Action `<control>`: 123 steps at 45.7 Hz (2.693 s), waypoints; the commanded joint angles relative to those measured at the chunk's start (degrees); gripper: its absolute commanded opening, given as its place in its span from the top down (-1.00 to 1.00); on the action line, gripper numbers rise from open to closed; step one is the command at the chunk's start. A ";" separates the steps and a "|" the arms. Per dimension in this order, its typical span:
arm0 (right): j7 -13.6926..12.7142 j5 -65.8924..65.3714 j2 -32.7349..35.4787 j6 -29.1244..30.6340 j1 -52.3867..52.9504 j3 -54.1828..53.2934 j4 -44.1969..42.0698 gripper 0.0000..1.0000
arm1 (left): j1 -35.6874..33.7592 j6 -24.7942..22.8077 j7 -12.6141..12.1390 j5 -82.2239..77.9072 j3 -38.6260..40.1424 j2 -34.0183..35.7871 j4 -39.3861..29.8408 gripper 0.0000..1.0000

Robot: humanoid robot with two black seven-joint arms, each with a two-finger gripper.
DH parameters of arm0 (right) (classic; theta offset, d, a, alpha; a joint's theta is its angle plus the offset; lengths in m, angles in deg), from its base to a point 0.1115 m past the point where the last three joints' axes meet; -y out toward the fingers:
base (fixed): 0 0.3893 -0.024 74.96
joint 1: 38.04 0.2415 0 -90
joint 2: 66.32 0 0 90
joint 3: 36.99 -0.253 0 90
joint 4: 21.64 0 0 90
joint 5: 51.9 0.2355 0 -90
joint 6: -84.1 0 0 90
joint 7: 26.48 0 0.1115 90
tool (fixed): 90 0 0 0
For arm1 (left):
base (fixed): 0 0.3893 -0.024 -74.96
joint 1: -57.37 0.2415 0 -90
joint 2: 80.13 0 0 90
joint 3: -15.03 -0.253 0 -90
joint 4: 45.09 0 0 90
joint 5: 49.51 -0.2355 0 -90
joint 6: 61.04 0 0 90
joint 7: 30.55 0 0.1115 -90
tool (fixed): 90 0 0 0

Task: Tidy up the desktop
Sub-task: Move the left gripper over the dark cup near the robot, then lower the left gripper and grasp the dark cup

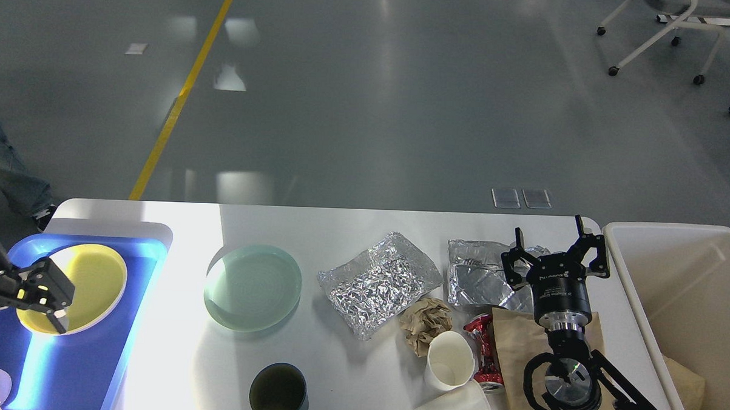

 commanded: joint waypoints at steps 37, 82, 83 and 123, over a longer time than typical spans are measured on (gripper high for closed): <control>-0.01 0.05 0.00 -0.04 -0.06 0.03 0.00 -1.00 | -38.19 0.01 -0.01 21.44 4.87 -21.67 -17.72 -0.92; -0.01 0.05 0.00 -0.04 -0.06 -0.06 0.00 -1.00 | -8.85 16.78 -2.99 13.18 19.47 -25.10 -17.81 -0.87; -0.01 -0.03 0.00 -0.04 -0.06 0.02 0.00 -1.00 | -7.27 18.36 -3.78 13.18 19.64 -25.10 -17.81 -0.87; -0.01 -0.03 0.00 -0.04 -0.06 0.03 0.00 -1.00 | 25.44 43.08 -8.71 7.91 24.39 -32.48 -6.74 -0.86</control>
